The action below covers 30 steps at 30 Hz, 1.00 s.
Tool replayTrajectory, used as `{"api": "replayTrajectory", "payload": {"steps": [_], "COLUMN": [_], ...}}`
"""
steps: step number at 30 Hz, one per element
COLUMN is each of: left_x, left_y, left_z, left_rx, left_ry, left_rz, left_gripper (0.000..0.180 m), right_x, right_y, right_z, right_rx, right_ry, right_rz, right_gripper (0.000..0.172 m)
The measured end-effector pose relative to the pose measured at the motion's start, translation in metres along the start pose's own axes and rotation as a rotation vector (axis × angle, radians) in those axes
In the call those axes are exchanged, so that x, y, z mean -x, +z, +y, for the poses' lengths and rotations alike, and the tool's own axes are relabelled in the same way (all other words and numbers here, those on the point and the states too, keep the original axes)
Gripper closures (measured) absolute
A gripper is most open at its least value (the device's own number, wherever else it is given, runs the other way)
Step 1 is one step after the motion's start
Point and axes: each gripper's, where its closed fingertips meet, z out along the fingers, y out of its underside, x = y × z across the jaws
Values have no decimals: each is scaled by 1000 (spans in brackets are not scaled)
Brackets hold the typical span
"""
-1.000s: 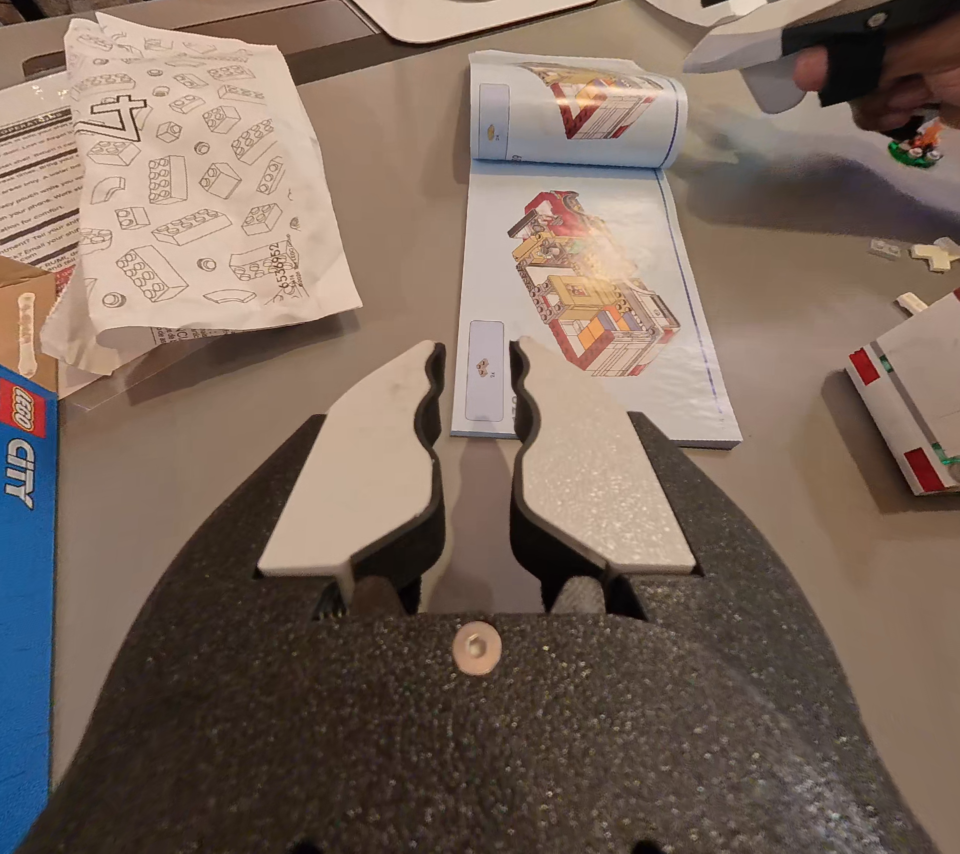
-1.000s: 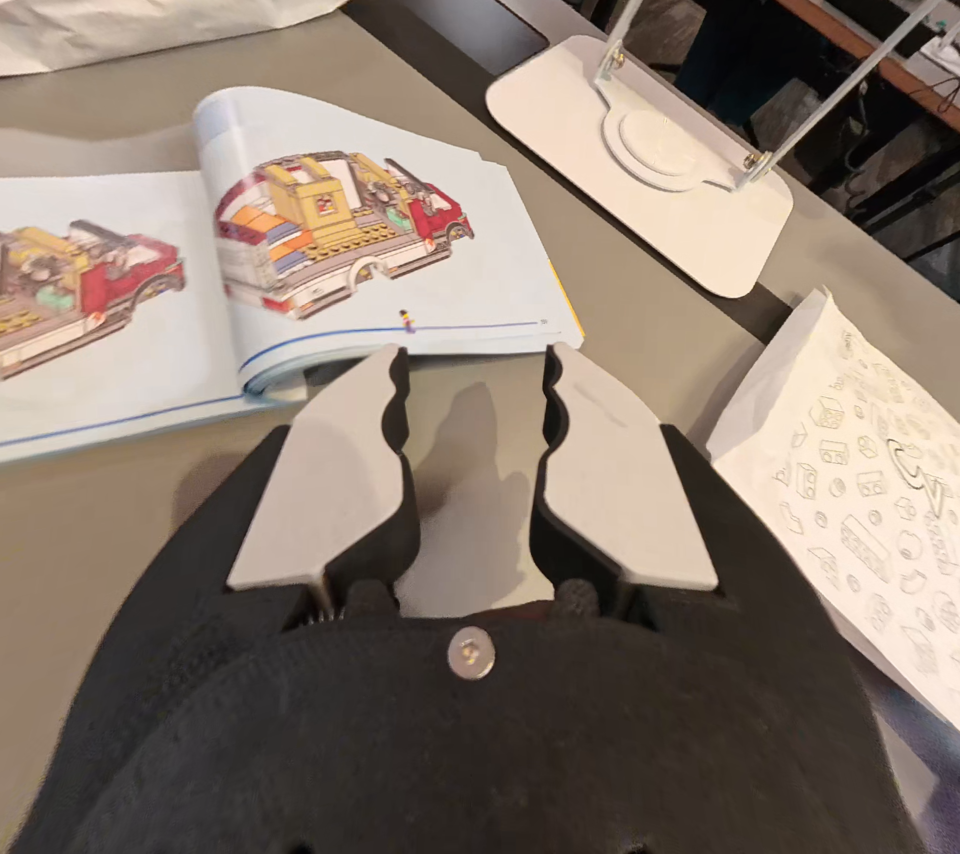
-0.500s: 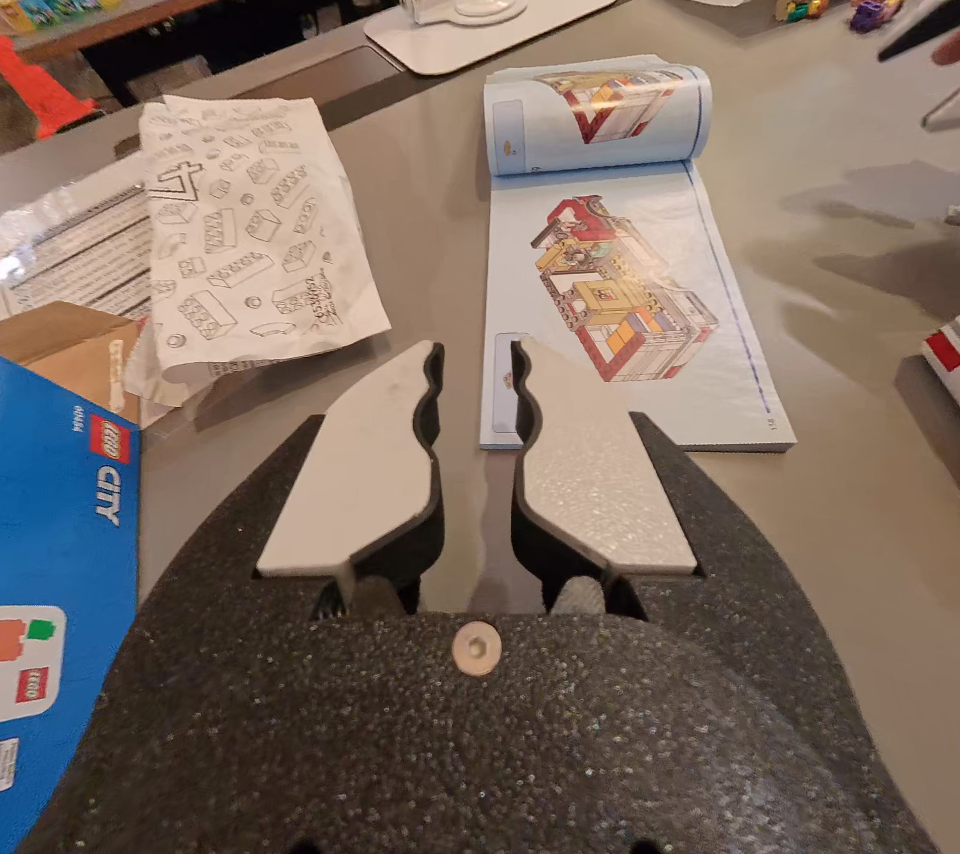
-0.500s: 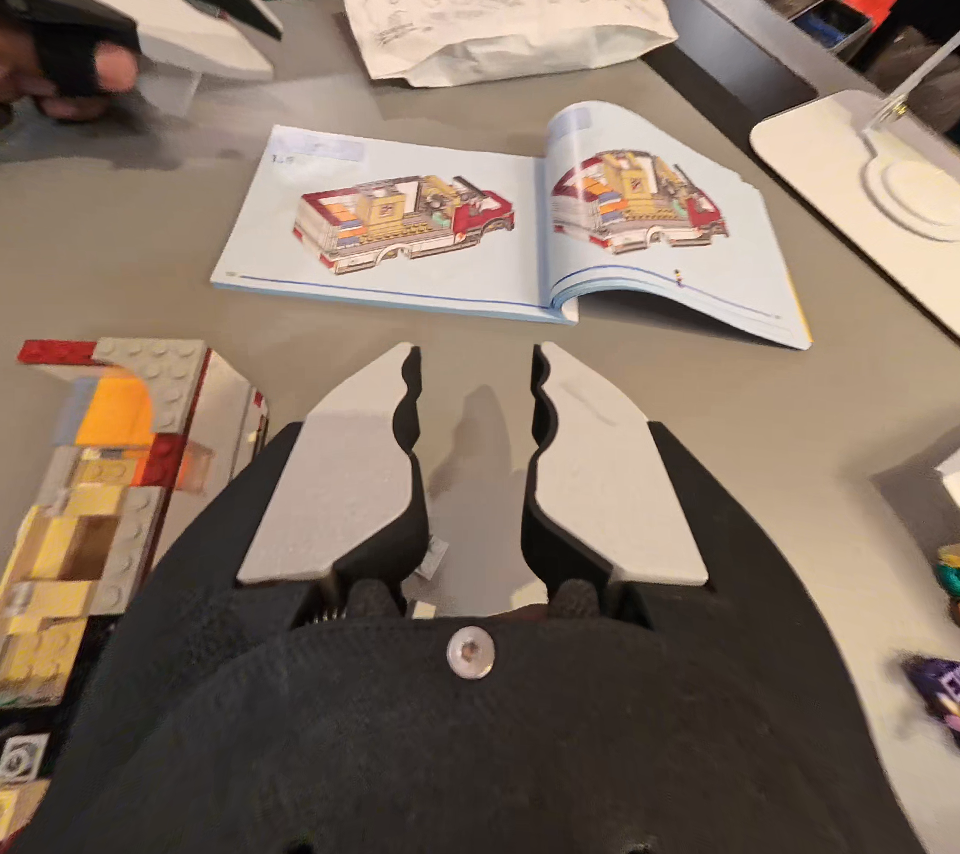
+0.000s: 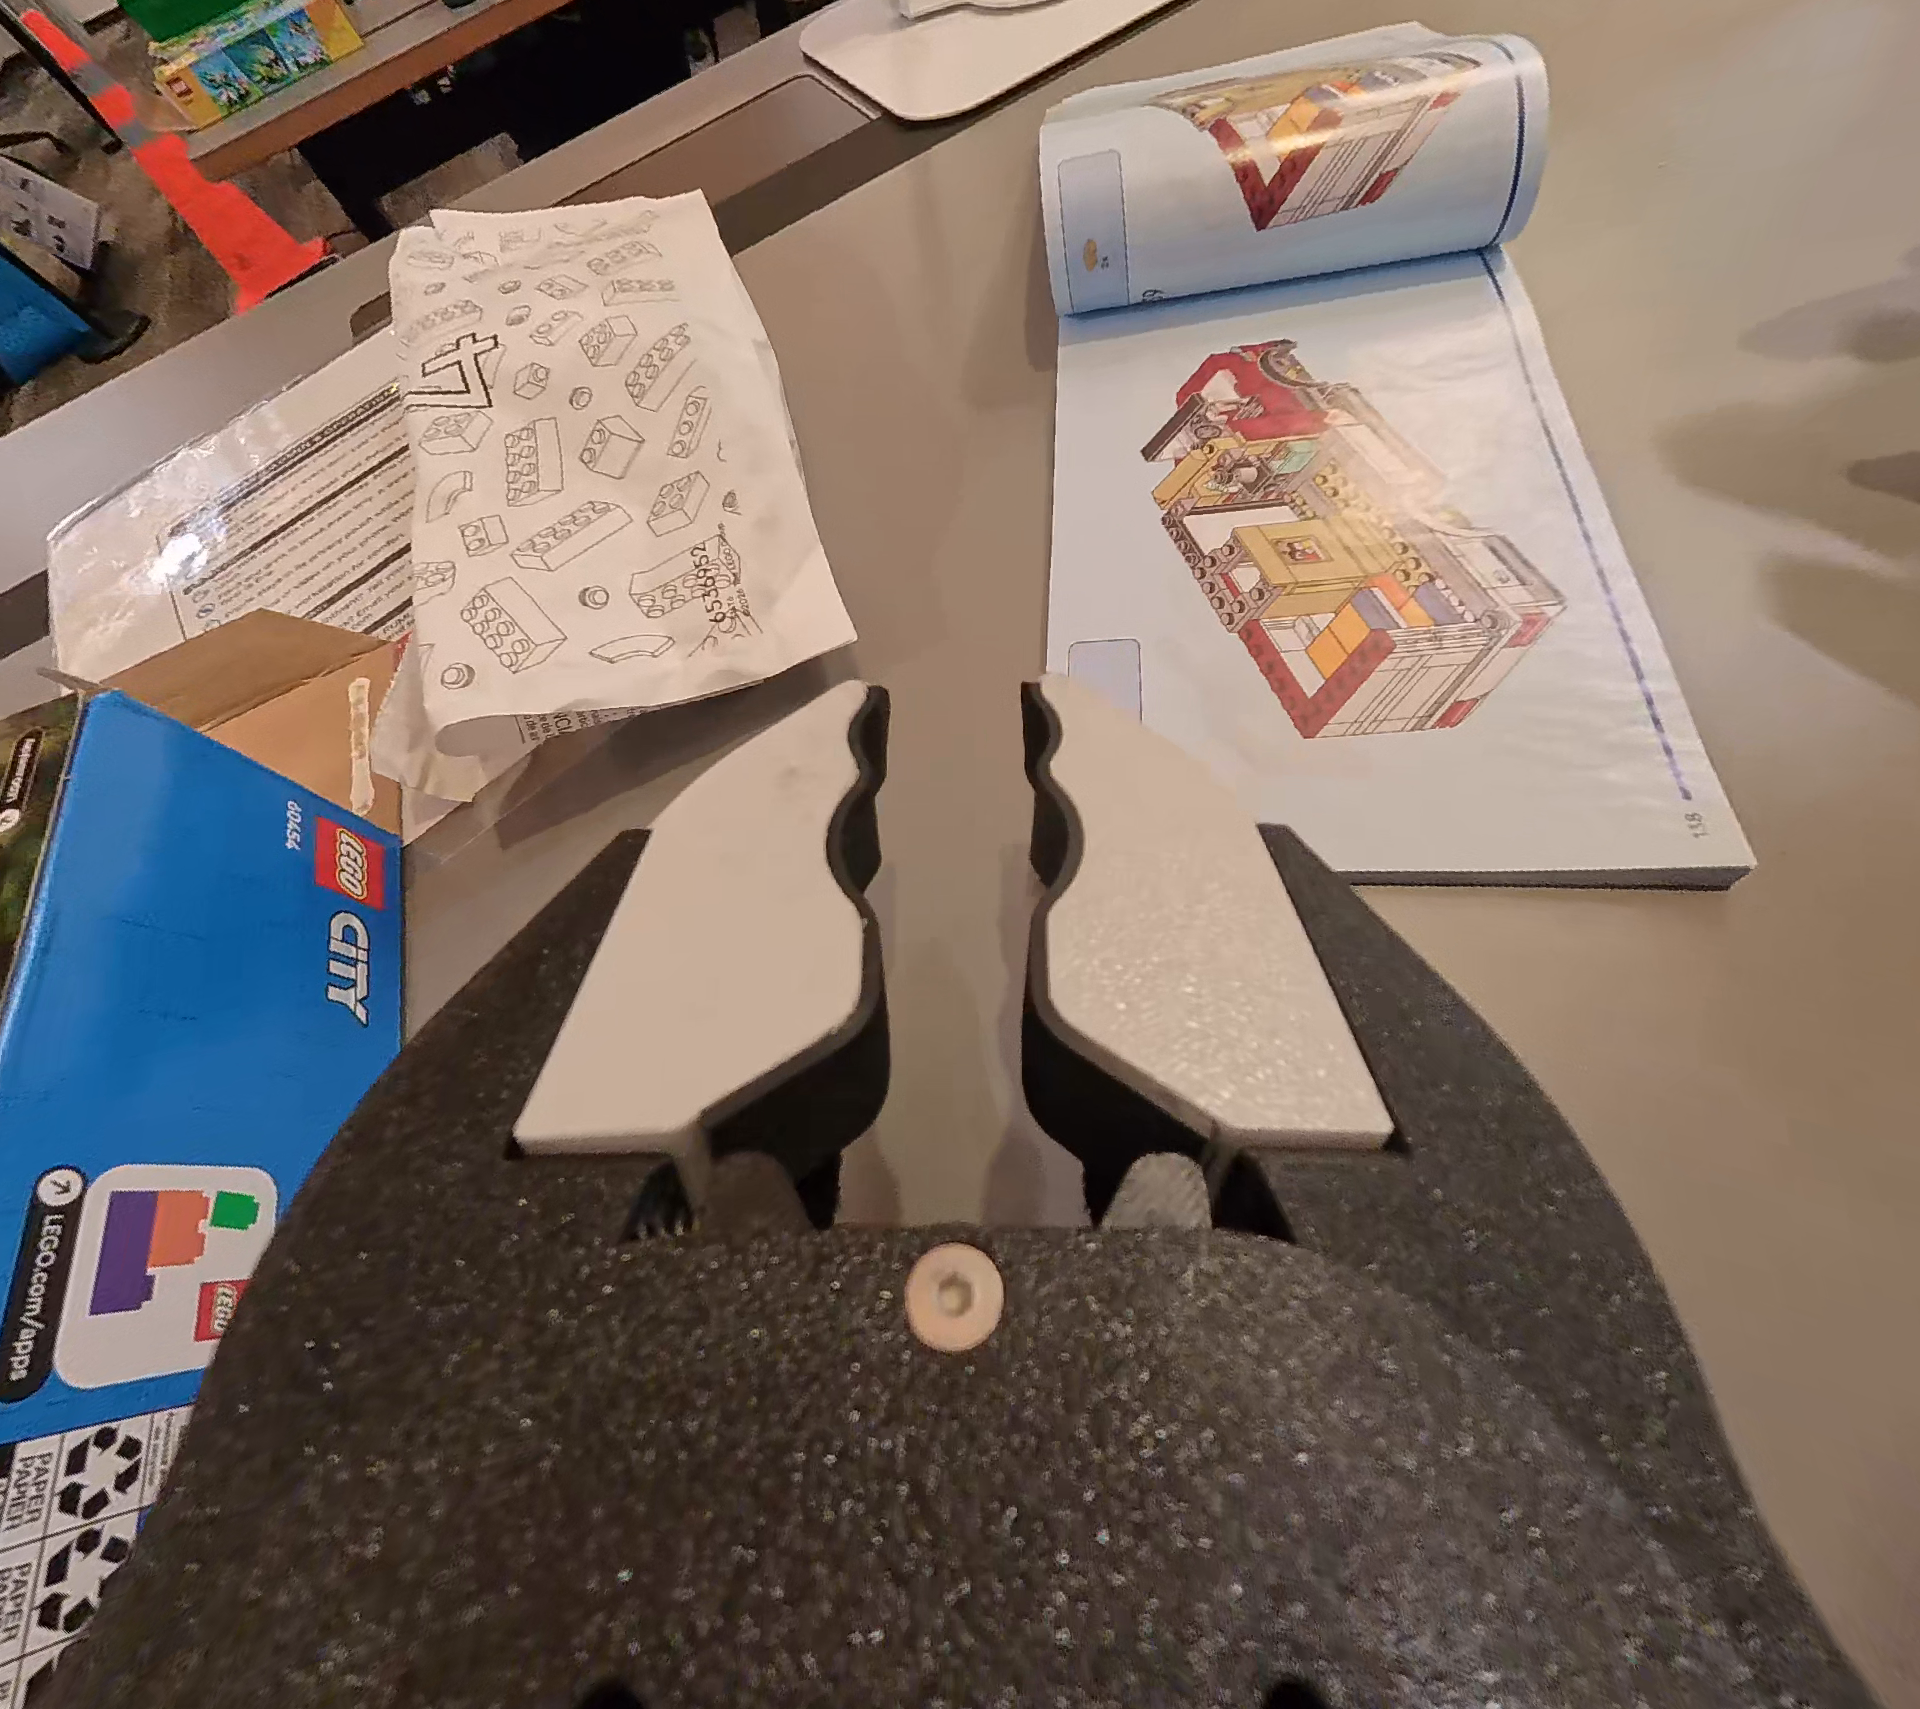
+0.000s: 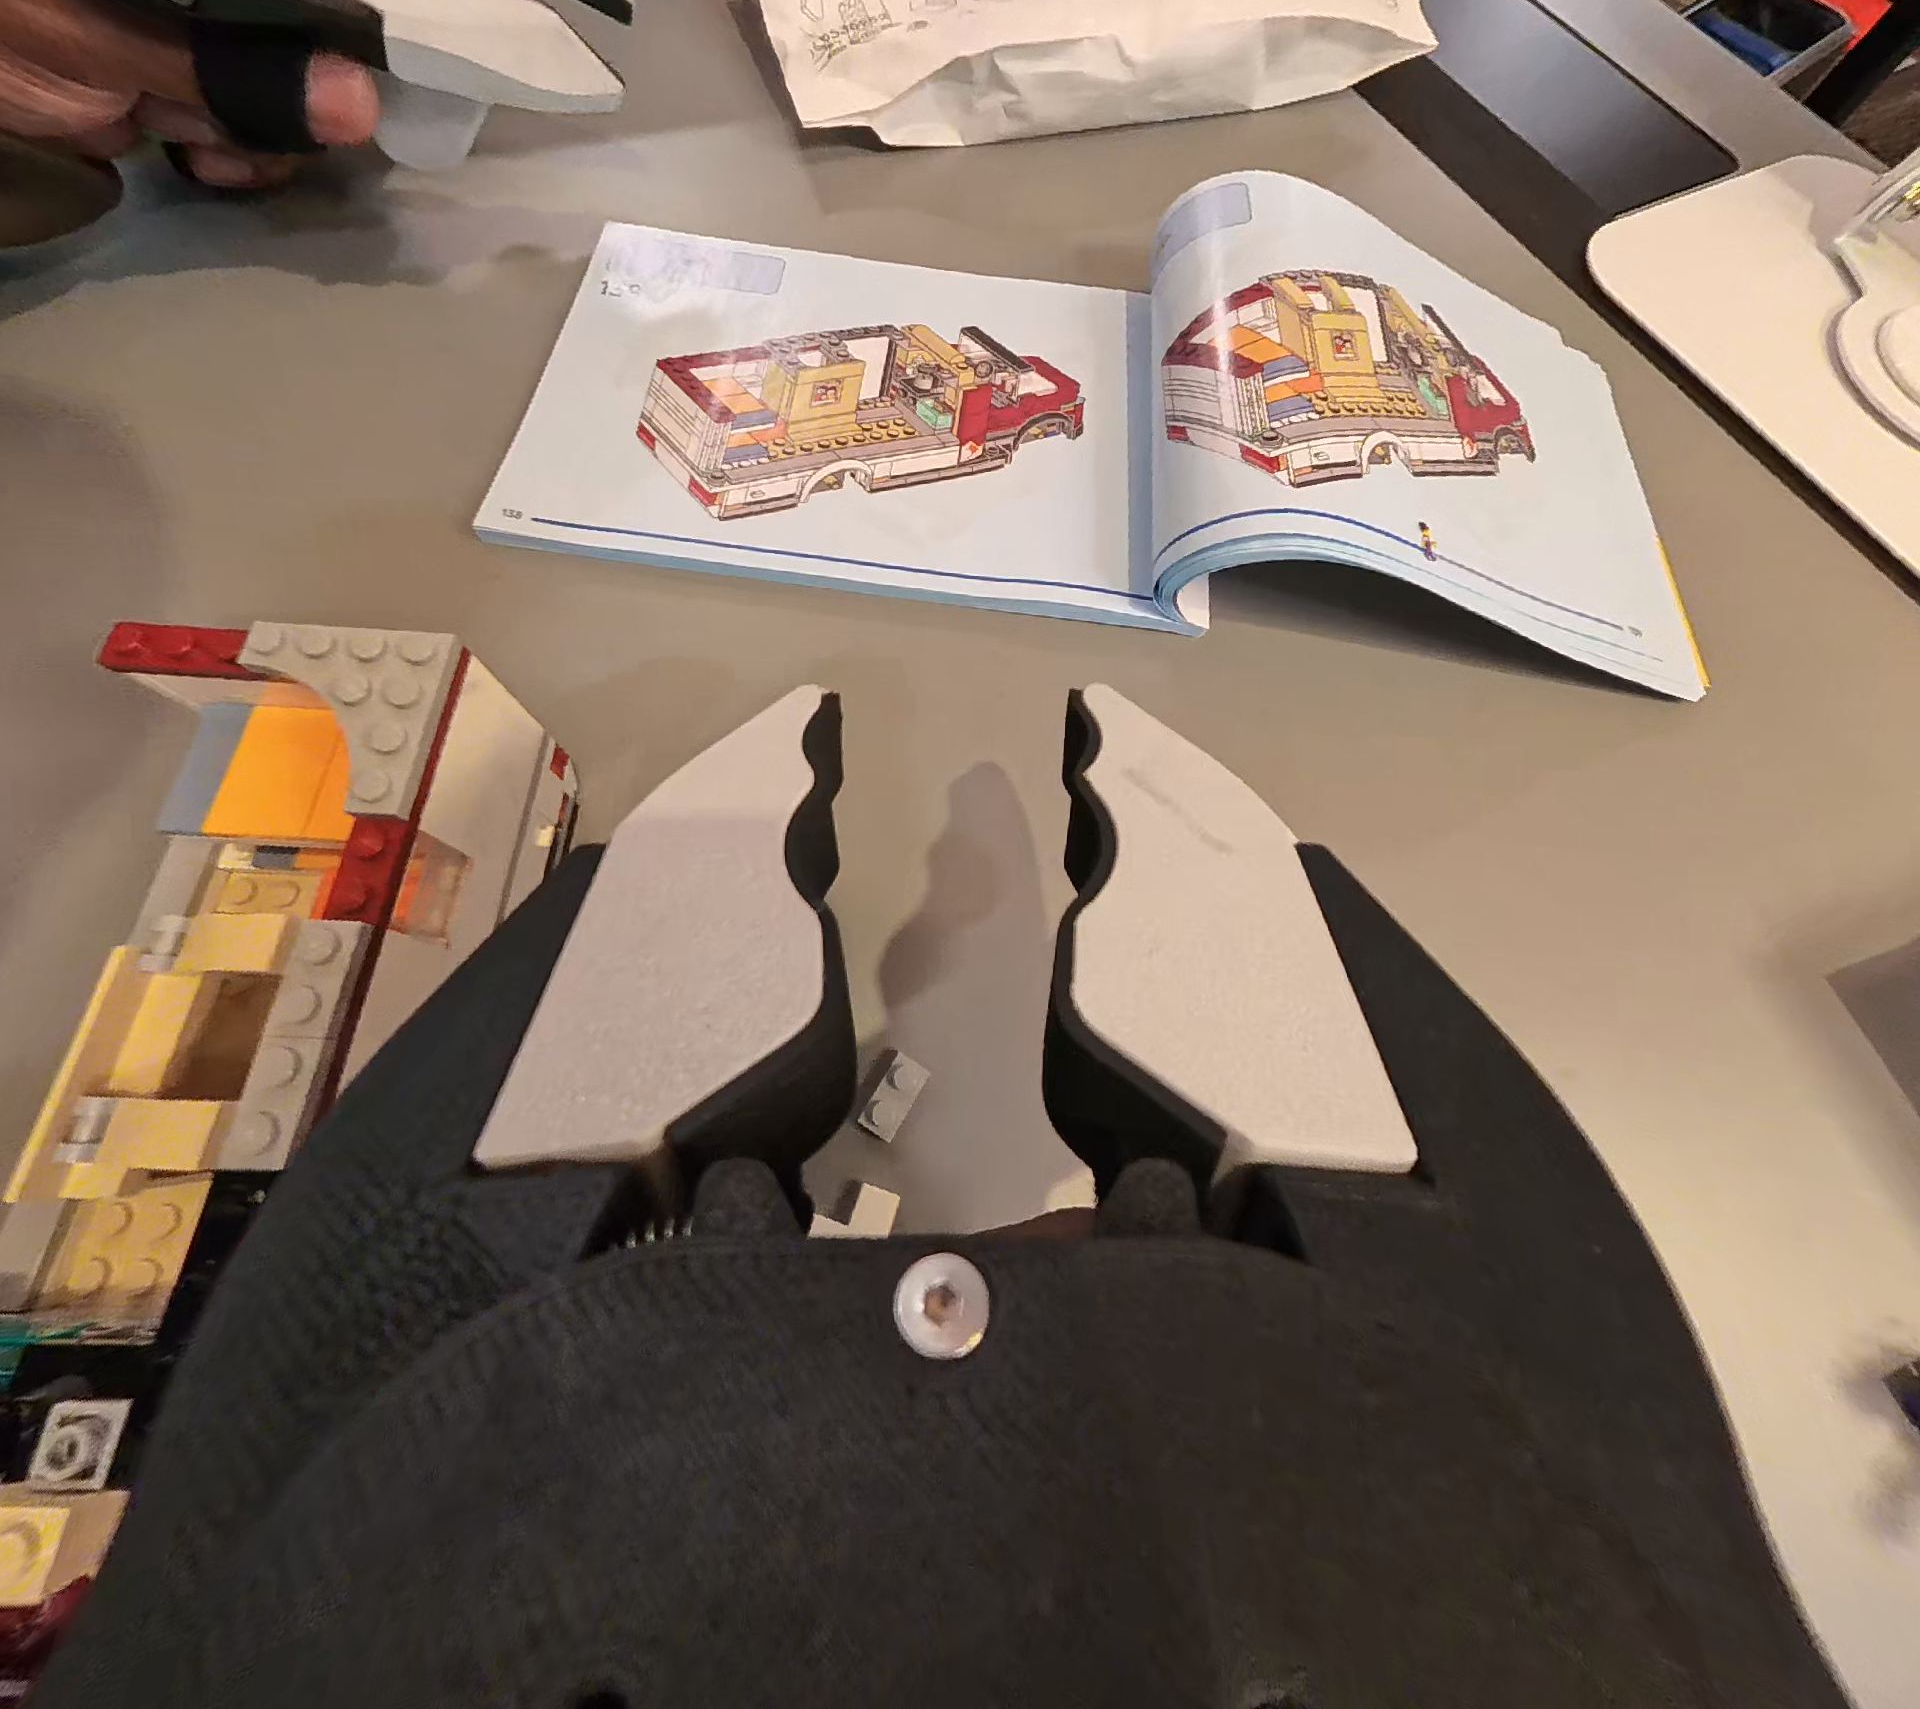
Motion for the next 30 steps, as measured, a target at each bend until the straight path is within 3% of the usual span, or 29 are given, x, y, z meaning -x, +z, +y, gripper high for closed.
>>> {"api": "replayTrajectory", "payload": {"steps": [14, 23, 30], "left_x": [-6, -18, -20], "left_y": [-4, -5, -2], "left_z": [-7, -17, -11], "left_rx": [-47, -105, -66], "left_ry": [40, 85, 127], "left_rz": [-5, 30, 19], "left_gripper": [156, 156, 156], "right_x": [24, 22, 16], "right_y": [-7, -11, -9], "right_z": [-4, -1, 12], "right_rx": [31, 43, 63], "right_ry": [-83, -99, -97], "right_rz": [-90, -82, -72], "right_gripper": [130, 131, 132]}}
